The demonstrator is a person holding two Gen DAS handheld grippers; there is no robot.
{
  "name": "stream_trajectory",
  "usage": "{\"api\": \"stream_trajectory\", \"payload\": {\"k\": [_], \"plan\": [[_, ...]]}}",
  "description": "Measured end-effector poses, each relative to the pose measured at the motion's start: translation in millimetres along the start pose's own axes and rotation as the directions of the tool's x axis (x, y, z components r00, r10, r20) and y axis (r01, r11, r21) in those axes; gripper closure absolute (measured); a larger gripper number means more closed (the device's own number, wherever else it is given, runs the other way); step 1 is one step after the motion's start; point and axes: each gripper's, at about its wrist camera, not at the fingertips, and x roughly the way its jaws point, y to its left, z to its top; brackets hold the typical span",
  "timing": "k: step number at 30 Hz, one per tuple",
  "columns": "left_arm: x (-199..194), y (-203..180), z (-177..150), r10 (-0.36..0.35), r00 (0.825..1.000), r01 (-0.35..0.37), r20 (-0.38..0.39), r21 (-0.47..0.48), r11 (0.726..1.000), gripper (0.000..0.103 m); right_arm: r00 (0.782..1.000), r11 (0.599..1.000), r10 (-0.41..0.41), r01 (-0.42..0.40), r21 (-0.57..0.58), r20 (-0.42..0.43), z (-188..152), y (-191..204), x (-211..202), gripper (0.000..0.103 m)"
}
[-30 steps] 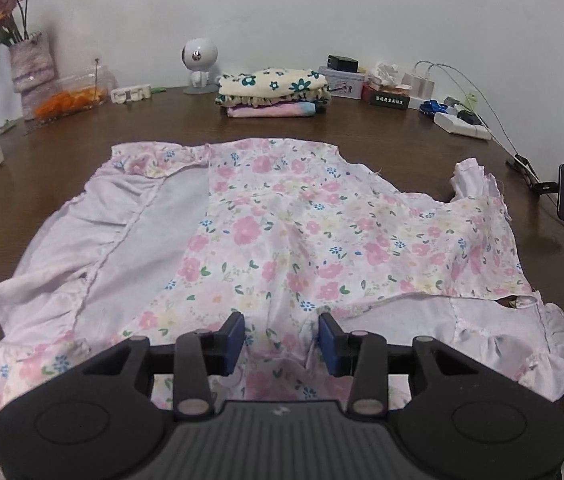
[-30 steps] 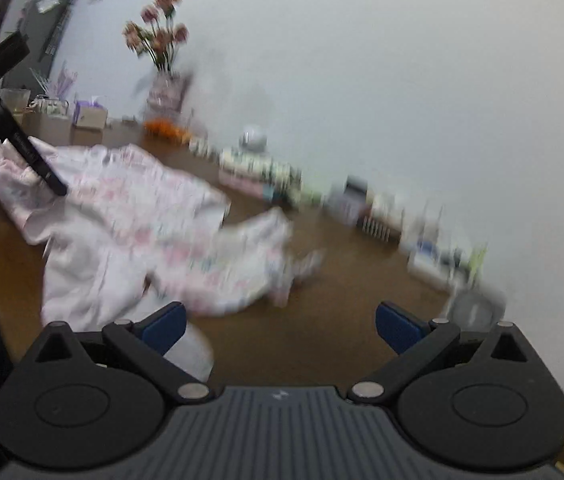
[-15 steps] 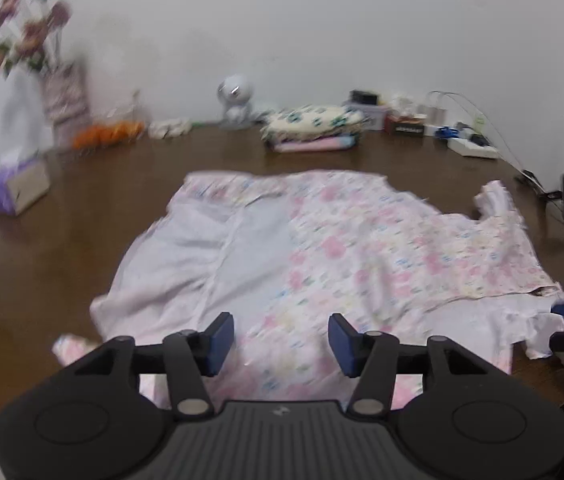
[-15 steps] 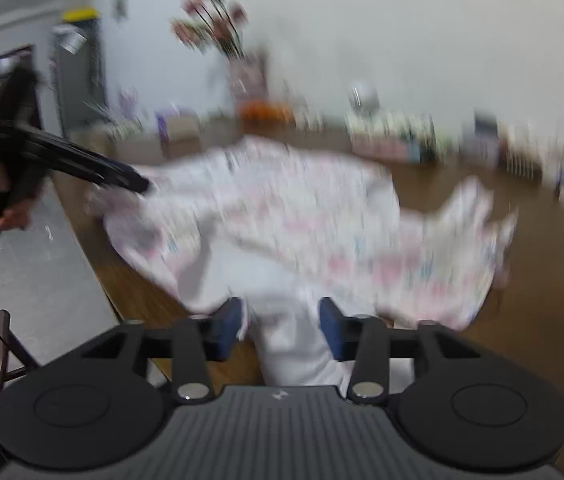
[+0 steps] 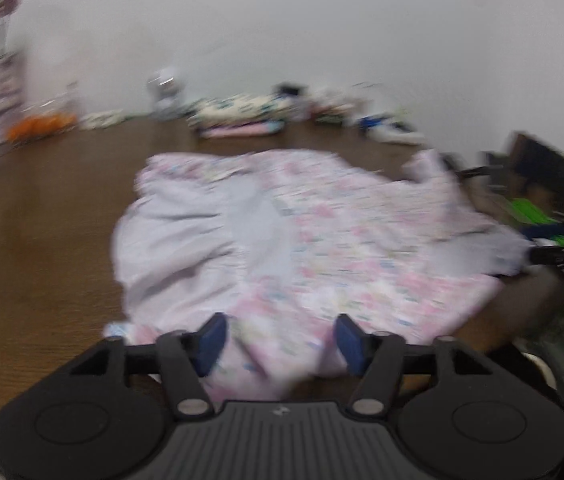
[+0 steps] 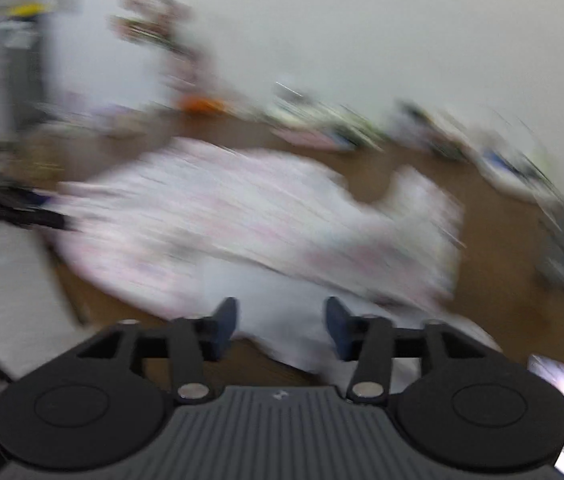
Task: Fold clothes
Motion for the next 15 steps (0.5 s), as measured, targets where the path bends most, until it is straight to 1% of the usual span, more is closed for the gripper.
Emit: {"api": "stream_trajectory", "payload": {"k": [1, 2, 3, 4, 5, 6, 7, 8, 9, 10, 11, 12, 13, 15], "plan": [[-3.9, -1.5, -2.7, -0.027, 1.0, 0.027, 0.01, 0.018, 0.999, 0.031, 0.997, 0.996, 0.07, -0.068, -0.054, 0.036, 0.5, 15.7, -0.8, 0.035], [-6.7, -2.1, -5.1, -0.046, 0.999, 0.046, 0.016, 0.035, 0.998, 0.031, 0.996, 0.993, 0.082, -0.081, -0.083, 0.017, 0.3, 22.8, 8.2, 0.034], [-6.1, 0.1, -6.7, -0.045, 0.999, 0.044, 0.015, 0.047, 0.998, 0.031, 0.996, 0.989, 0.095, -0.094, -0.112, -0.001, 0.0, 29.8, 17.2, 0.035], [-4.6, 3.2, -7.7, -0.04, 0.999, 0.039, 0.02, 0.045, 0.998, 0.032, 0.994, 0.984, 0.106, -0.108, -0.14, -0.021, -0.2, 36.9, 26.2, 0.039], [-3.0, 7.5, -7.9, -0.038, 0.999, 0.037, 0.027, 0.026, 0.999, 0.034, 0.992, 0.978, 0.117, -0.122, -0.167, -0.04, -0.4, 43.9, 35.2, 0.042], [-1.2, 12.8, -7.2, -0.044, 0.999, 0.044, 0.028, 0.001, 0.999, 0.038, 0.992, 0.979, 0.118, -0.125, -0.159, -0.053, -0.2, 43.6, 41.6, 0.051], [0.4, 17.5, -6.2, -0.061, 0.998, 0.061, 0.022, -0.01, 0.998, 0.052, 0.991, 0.98, 0.12, -0.129, -0.151, -0.066, 0.0, 43.4, 47.9, 0.061], [1.3, 19.5, -5.9, -0.076, 0.997, 0.076, 0.012, -0.006, 0.997, 0.061, 0.989, 0.983, 0.126, -0.134, -0.128, -0.073, -0.4, 40.9, 50.5, 0.067], [2.1, 20.4, -6.6, -0.086, 0.996, 0.086, 0.001, 0.007, 0.996, 0.076, 0.988, 0.985, 0.131, -0.14, -0.105, -0.081, -0.7, 38.5, 53.1, 0.081], [2.7, 21.1, -8.9, -0.089, 0.996, 0.089, -0.002, 0.017, 0.996, 0.082, 0.987, 0.986, 0.133, -0.141, -0.091, -0.086, -3.2, 37.7, 53.9, 0.089], [4.0, 22.3, -10.1, -0.088, 0.996, 0.088, 0.002, 0.023, 0.996, 0.083, 0.987, 0.987, 0.135, -0.142, -0.078, -0.091, -5.7, 37.0, 54.7, 0.091], [4.3, 24.0, -10.8, -0.087, 0.996, 0.086, 0.013, 0.029, 0.996, 0.09, 0.987, 0.986, 0.14, -0.146, -0.078, -0.084, -5.5, 35.7, 54.5, 0.094], [3.7, 25.8, -9.2, -0.091, 0.996, 0.09, 0.026, 0.036, 0.995, 0.098, 0.987, 0.986, 0.145, -0.151, -0.077, -0.077, -5.4, 34.3, 54.2, 0.099], [2.6, 29.4, -5.2, -0.099, 0.994, 0.097, 0.053, 0.049, 0.994, 0.098, 0.986, 0.984, 0.154, -0.159, -0.077, -0.063, -5.0, 31.7, 53.6, 0.101]]}}
